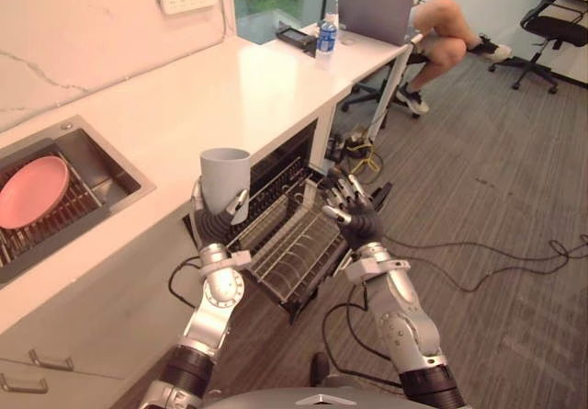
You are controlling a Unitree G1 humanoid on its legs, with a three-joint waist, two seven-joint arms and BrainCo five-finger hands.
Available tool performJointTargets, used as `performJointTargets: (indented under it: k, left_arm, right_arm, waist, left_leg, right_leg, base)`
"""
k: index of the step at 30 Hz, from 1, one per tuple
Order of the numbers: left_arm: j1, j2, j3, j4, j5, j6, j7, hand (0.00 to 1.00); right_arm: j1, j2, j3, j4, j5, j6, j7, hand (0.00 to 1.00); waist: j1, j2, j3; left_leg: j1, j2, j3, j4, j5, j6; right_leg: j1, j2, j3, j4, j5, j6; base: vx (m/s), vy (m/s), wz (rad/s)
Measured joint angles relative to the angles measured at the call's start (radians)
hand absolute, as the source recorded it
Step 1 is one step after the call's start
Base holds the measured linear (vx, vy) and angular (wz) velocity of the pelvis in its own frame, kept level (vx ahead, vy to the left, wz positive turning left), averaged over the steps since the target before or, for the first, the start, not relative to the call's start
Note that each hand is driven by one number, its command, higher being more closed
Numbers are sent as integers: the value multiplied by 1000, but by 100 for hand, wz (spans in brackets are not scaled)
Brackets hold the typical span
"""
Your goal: Walk over to the sink, pick up the cup, carry it to the dishwasher, place the cup inside the dishwasher, then close the dishwasher door
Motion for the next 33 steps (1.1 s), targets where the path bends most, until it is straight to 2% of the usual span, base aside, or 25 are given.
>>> performJointTargets:
  k: [9,18,23,28,33]
  left_arm:
    - [-59,-22,-56,12,82,3,86,100]
    - [-85,-21,-61,49,196,18,155,100]
    - [-114,-14,-82,85,313,18,201,100]
    - [-118,-14,-115,87,333,15,219,100]
    - [-128,-14,-152,120,349,11,225,100]
  right_arm:
    - [-83,1,44,-38,25,-5,-44,0]
    - [-132,12,76,-38,67,-2,-76,0]
    - [-169,13,115,-37,104,39,-98,0]
    - [-193,18,155,-34,123,73,-123,0]
    - [-210,18,178,-28,121,108,-181,0]
  waist:
    - [-5,11,-16]
    - [-4,12,-17]
    - [-4,14,-18]
    - [-5,20,-21]
    - [-1,26,-35]
  left_leg:
    - [-11,-3,-4,-1,13,0]
    - [-7,-6,-4,-1,18,3]
    - [-1,-7,-5,-8,21,6]
    - [1,-10,-12,-19,31,5]
    - [-3,-11,-27,-19,37,5]
  right_leg:
    - [-12,0,-2,6,12,-8]
    - [-8,-3,-1,6,14,-8]
    - [-2,-4,0,3,11,-5]
    - [0,-6,-5,4,10,-5]
    - [3,-8,-13,6,11,-8]
  base:
    - [0,0,0]
    - [0,0,0]
    - [0,0,0]
    - [4,-4,3]
    - [16,-6,9]
